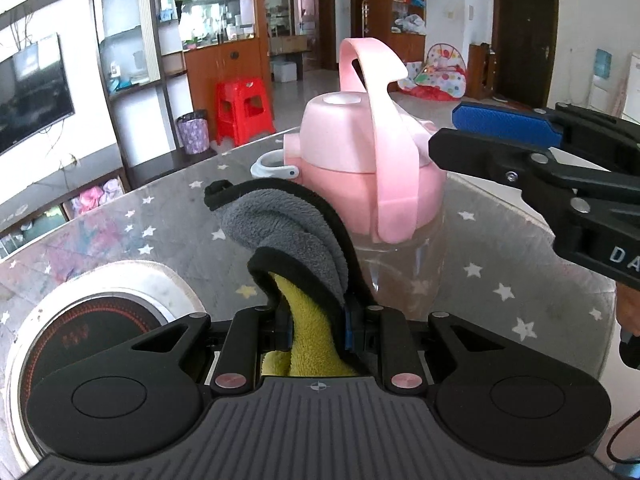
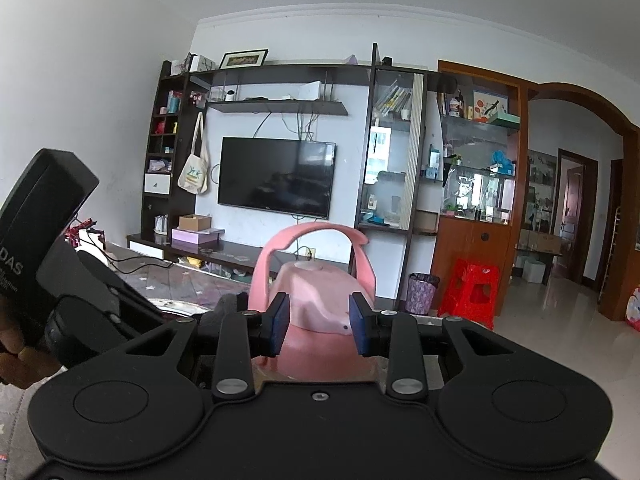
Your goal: Clean container
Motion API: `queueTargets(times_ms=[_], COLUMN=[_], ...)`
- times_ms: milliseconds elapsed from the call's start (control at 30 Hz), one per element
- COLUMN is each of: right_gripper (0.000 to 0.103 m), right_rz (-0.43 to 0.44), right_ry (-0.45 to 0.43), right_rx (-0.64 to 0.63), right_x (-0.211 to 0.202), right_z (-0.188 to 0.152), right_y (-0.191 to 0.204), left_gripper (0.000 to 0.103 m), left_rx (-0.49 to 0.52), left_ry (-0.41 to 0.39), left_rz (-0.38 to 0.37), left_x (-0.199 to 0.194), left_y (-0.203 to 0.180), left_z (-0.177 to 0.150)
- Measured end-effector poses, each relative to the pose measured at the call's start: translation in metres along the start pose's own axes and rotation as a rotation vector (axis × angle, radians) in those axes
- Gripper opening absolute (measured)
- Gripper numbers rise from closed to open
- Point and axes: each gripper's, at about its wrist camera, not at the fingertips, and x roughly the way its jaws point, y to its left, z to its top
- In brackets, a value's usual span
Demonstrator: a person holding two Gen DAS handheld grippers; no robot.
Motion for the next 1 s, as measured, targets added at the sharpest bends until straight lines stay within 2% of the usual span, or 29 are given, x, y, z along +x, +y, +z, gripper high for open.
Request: queueTargets(times_ms=[667,1000], right_gripper=[0.035,0.035], right_rz=[0.005,-0.059], right_ry=[-0.02,-0.002], right_rx=[-0.029,-0.072], right_x=[-0.003,0.01], right_z=[0.005,0.004], right_y=[0.021,0.038], left_gripper=[0.022,0.022], left_rx=[-0.047,-0.067], left_ry=[0.05,0.056], left_rz=[-0.033,-0.062], left_x=[0.022,0.033], left_y=[0.004,0.003], left_z=[-0.021,-0.029])
